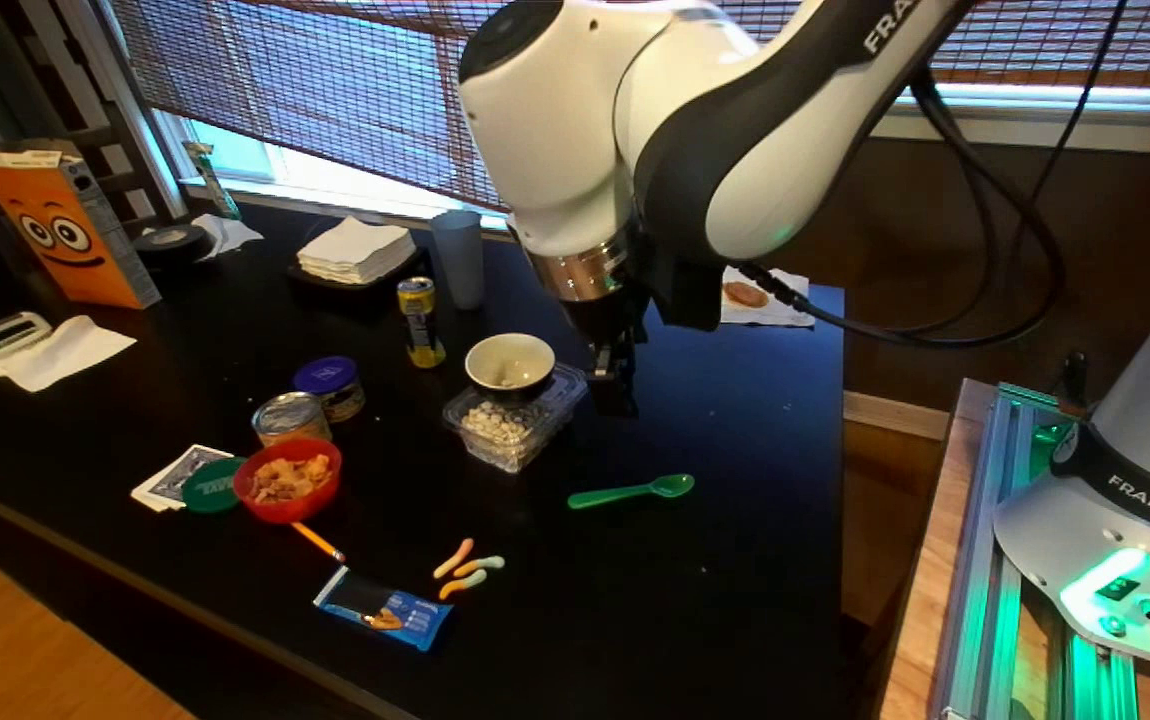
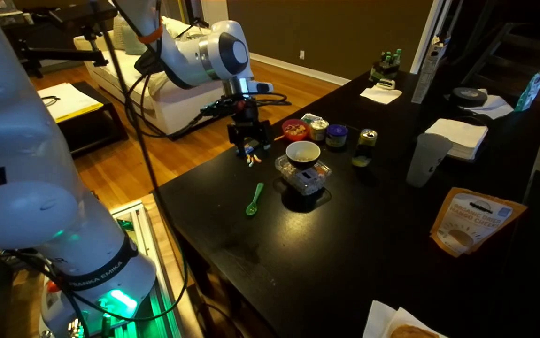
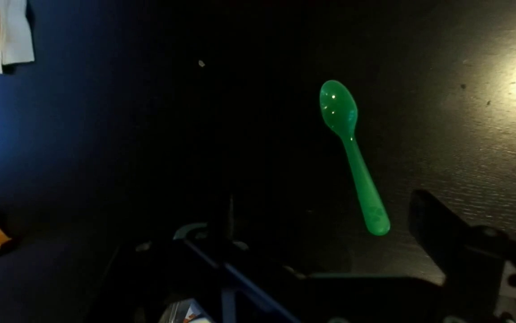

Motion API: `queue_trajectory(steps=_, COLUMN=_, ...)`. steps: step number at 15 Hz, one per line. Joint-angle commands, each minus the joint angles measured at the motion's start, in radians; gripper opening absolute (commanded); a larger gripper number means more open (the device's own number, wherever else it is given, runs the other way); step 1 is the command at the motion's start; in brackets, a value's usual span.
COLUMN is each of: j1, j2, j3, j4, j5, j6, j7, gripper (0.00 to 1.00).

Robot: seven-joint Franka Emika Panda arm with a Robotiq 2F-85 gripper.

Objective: Put the spoon in the bowl

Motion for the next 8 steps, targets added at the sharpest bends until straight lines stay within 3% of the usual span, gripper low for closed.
queue_trajectory(steps=1, j1=0.050, j2=0.027, j3=-0.049, j4=0.017, j5=-0.010, j6=0.001, j7=0.001, gripper=1.00)
queue_trajectory(steps=5, j1=0.062, j2=0.068, j3=-0.060, j4=0.046, j5=-0.060, j6=-0.041, j7=0.022, gripper=1.00)
queue_trajectory(steps=8, j1=0.087, j2=0.141, j3=-0.076, j4=0.040, j5=-0.049, j6=0.002, j7=-0.011, gripper=1.00)
